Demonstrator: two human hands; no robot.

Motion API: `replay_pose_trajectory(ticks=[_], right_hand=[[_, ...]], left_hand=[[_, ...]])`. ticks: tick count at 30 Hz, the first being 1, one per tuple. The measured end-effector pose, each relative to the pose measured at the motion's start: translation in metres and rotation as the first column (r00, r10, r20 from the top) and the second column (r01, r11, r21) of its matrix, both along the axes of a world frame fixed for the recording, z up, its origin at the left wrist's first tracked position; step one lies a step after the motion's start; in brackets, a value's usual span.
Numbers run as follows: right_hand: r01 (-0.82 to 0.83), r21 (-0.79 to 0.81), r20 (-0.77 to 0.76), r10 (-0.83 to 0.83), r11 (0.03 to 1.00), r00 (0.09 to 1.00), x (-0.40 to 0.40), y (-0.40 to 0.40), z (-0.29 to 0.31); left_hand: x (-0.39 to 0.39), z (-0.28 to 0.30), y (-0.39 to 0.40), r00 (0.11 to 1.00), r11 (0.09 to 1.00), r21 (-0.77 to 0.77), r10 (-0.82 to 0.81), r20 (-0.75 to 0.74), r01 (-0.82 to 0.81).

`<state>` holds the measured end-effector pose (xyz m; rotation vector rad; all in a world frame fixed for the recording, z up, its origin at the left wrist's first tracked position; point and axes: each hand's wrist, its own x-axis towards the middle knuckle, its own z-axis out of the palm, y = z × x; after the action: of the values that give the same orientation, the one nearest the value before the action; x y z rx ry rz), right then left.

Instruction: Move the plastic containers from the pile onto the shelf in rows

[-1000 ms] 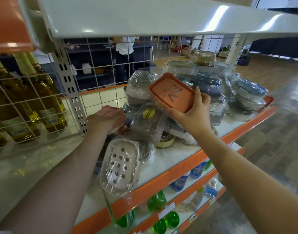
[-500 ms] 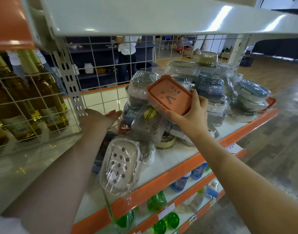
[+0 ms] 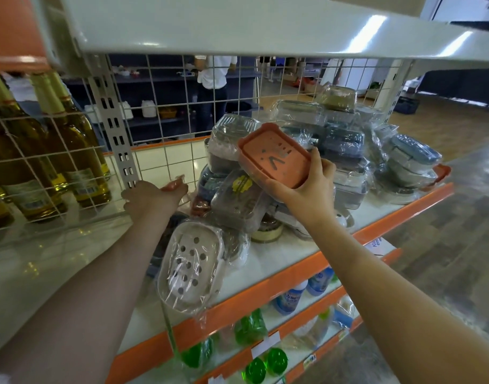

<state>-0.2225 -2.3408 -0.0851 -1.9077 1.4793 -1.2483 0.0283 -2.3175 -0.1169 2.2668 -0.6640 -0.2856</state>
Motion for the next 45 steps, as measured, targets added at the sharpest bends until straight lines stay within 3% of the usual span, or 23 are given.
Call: replay_pose_trajectory(ticks=[5, 12, 26, 34, 39, 45], right_hand=[[-0.008, -0.012, 0.027, 0.008, 1.000, 1.000, -0.003, 0.009, -0.001], [-0.084, -0.021, 0.052, 0.085, 0.996, 0.995, 0.001, 0.035, -0.004], [-0.250, -0.040, 0.033, 0.251, 0.967, 0.967, 0.058, 0.114, 0.005], [-0.337, 0.027, -0.020, 0.338, 0.941, 0.941, 0.134, 0.206, -0.004], [-0.396, 0.052, 0.041, 0.394, 0.917, 0.918, 0.184, 0.280, -0.018], [-0.485, 0.091, 0.071, 0.481, 0.870, 0.874, 0.242, 0.347, -0.031]], left_hand=[[0.000, -0.002, 0.023, 0.995, 0.989, -0.132, -0.053, 0.087, 0.064], [-0.009, 0.000, 0.066, 0.996, 0.939, -0.338, -0.039, 0.083, 0.065], [0.025, 0.012, 0.167, 0.991, 0.914, -0.398, -0.027, 0.131, 0.077], [0.079, 0.010, 0.292, 0.991, 0.898, -0.440, 0.042, 0.124, 0.017], [0.111, 0.008, 0.379, 0.986, 0.923, -0.381, 0.101, 0.130, -0.044], [0.139, 0.002, 0.466, 0.981, 0.905, -0.417, 0.151, 0.125, -0.086]])
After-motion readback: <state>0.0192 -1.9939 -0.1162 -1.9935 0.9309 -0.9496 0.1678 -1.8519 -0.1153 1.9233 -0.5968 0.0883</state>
